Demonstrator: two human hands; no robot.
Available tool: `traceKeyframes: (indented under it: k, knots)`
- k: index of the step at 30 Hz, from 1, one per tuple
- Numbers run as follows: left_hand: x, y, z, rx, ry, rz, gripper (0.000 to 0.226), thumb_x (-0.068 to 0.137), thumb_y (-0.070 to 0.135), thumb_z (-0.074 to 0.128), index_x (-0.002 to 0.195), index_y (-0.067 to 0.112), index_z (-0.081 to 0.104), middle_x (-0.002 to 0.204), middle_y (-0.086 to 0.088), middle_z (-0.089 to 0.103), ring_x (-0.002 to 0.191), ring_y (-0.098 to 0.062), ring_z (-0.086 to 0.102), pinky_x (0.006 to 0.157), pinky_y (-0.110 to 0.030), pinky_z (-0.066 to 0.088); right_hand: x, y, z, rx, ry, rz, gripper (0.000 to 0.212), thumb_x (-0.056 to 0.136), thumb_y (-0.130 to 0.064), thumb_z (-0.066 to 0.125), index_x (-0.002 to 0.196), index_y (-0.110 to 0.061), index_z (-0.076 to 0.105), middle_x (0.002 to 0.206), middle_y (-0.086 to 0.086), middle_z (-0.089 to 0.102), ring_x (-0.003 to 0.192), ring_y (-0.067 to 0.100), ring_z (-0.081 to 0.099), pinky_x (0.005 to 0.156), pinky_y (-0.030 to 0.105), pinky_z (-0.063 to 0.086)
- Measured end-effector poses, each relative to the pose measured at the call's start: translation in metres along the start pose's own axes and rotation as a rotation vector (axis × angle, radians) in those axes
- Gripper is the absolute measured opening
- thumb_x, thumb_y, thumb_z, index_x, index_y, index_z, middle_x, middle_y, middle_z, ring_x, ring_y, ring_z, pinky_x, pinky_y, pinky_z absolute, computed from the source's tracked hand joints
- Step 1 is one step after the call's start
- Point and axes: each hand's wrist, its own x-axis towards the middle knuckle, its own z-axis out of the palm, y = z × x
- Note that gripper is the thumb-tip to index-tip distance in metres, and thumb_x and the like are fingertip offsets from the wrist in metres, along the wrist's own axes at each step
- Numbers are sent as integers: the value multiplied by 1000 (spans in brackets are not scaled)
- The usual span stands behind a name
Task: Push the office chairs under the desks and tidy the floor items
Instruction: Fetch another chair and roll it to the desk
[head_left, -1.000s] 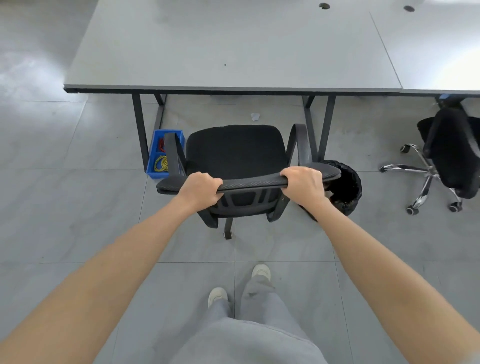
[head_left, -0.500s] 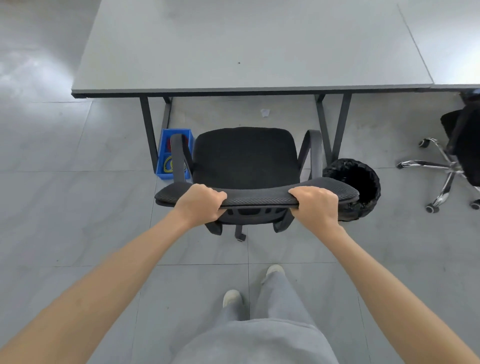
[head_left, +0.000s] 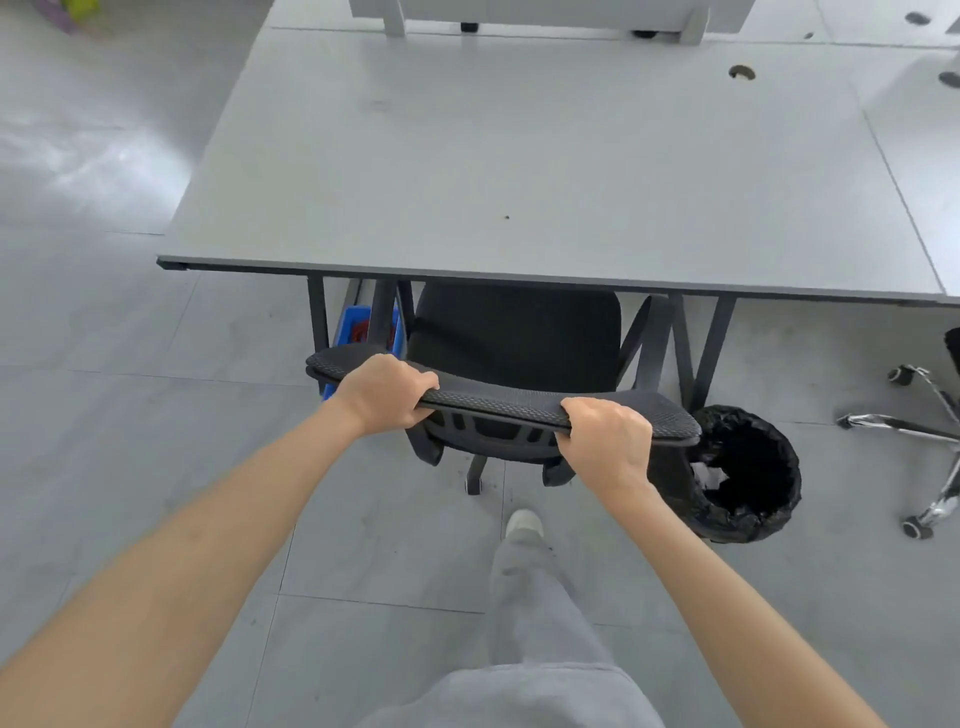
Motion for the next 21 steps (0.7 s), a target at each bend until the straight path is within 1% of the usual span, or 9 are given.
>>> traceKeyframes:
  k: [2,5,8,9,11,14,17,19,21]
  knots:
    - [13,-7,-4,-14,3,-16,15,77,25,67,82,10,68,61,-5,69,49,-23,61,46,-26,43,17,1,0,-12,-25,-4,18,50,-17,83,57,-14,67,47,-1,61,41,21,57,40,17,32]
    - [50,-18,-10,-48,-3,-90,15,76,25,66,83,11,67,61,-6,69,52,-26,62,48,-29,44,55,23,3,-10,-53,-18,20,51,-19,84,63,-13,69,53,0,65,47,21,61,39,24,45]
    - [88,-27,-15,-84,25,-138,19,80,25,61,88,8,66,66,-10,70,59,-31,63,55,-34,49,98,47,2,25,-77,-22,19,60,-17,80,76,-10,71,67,4,71,60,26,66,49,31,54]
    - [98,-27,-17,-95,44,-144,21,80,25,62,90,7,66,66,-11,70,60,-32,64,57,-34,48,109,54,1,37,-60,-32,22,61,-16,80,80,-9,72,70,6,72,63,27,68,52,32,55]
    - [116,-27,-19,-101,49,-158,23,81,27,62,92,6,65,68,-11,70,63,-32,64,60,-32,45,126,66,1,28,-13,-45,31,55,-14,84,84,-9,73,73,5,74,65,26,70,54,31,55]
    - [131,-30,-16,-106,63,-152,24,75,28,67,83,6,64,63,-10,68,57,-30,63,53,-29,41,142,76,4,17,-10,-52,39,46,-14,88,82,-11,73,72,1,74,65,23,70,51,28,53]
    - [132,-37,-10,-46,67,-103,28,58,29,80,66,10,62,49,-2,61,42,-23,58,39,-23,37,142,78,11,38,-2,-55,38,46,-12,87,81,-12,72,72,0,73,67,21,70,51,26,53]
    - [133,-38,-11,-31,76,-96,29,53,31,82,62,13,61,46,2,59,38,-19,55,37,-19,32,143,78,12,49,2,-42,38,46,-13,86,81,-13,72,73,-1,73,68,21,70,52,26,53]
    - [133,-39,-12,-53,98,-85,29,52,31,83,62,14,62,46,3,59,39,-18,55,37,-19,31,145,78,12,50,0,-23,38,45,-13,87,80,-14,72,72,-1,73,67,21,70,53,25,52]
